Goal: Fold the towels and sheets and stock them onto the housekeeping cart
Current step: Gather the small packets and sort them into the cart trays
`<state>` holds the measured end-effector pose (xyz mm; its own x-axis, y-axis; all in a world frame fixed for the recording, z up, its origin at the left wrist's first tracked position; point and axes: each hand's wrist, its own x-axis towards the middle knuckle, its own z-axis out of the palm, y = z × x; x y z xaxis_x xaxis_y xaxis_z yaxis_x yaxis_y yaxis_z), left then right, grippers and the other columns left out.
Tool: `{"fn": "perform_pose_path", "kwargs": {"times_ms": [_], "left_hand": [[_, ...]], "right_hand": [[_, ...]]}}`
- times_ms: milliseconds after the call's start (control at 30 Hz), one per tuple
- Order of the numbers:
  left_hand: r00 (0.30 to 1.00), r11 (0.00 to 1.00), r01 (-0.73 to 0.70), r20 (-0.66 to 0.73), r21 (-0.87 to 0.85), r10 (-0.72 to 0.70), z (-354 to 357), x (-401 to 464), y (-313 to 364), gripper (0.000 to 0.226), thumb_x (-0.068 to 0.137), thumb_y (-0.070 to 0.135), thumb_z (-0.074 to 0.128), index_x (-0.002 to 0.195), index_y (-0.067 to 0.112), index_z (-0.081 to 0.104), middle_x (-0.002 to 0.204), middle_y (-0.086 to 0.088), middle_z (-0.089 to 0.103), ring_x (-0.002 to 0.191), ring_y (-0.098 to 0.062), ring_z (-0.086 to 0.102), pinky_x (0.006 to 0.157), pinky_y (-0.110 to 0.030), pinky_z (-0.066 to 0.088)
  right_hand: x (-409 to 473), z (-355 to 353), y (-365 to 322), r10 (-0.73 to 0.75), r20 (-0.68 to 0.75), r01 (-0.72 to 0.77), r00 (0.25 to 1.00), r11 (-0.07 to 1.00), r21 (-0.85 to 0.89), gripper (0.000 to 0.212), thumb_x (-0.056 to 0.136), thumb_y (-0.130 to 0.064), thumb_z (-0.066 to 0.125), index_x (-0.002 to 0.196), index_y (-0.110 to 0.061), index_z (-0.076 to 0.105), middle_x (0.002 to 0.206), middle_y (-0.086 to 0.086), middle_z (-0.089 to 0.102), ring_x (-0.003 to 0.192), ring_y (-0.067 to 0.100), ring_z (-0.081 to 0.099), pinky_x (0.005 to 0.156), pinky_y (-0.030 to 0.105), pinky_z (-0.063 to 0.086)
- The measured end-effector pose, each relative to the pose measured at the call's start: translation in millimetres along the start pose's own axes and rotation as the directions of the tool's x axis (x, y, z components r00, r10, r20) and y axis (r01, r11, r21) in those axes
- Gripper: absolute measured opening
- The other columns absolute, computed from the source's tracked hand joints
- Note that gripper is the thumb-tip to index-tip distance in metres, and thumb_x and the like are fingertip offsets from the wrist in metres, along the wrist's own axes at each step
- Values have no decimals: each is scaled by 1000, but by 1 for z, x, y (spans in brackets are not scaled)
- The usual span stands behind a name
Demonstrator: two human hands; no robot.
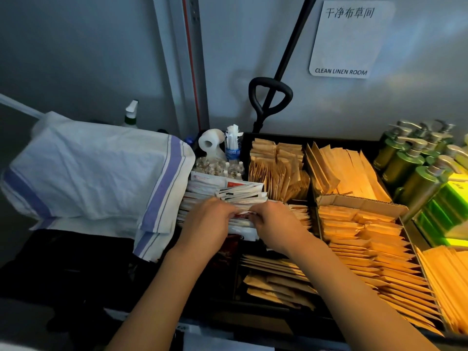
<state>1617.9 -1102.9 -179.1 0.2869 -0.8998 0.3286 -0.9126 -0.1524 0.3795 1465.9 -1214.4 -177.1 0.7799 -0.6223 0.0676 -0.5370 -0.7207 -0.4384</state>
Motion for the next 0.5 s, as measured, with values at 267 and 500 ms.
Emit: {"fn": "perform_pose_path", "kwargs": {"times_ms": [267, 500], "left_hand": [[992, 987, 11, 122, 160, -31, 5, 10, 0, 42, 95, 19, 56, 122, 49, 69, 91, -2, 72, 86, -28, 67, 63, -32, 39], [970, 983, 82, 213, 163, -116, 9, 16, -4, 33, 96, 16, 55, 113, 34, 76, 98, -3, 74, 89, -27, 67, 73, -36, 51]], "right_hand": [[15, 0, 2, 64, 166, -54, 984, 997, -61, 25, 99, -22, 53, 75, -24, 59, 80, 4, 66, 77, 25, 61, 65, 36, 48], [17, 0, 1, 79, 166, -75, 983, 997, -27, 21, 100, -22, 51, 82, -23, 62, 83, 5, 63, 79, 26, 60, 66, 30, 40]]}}
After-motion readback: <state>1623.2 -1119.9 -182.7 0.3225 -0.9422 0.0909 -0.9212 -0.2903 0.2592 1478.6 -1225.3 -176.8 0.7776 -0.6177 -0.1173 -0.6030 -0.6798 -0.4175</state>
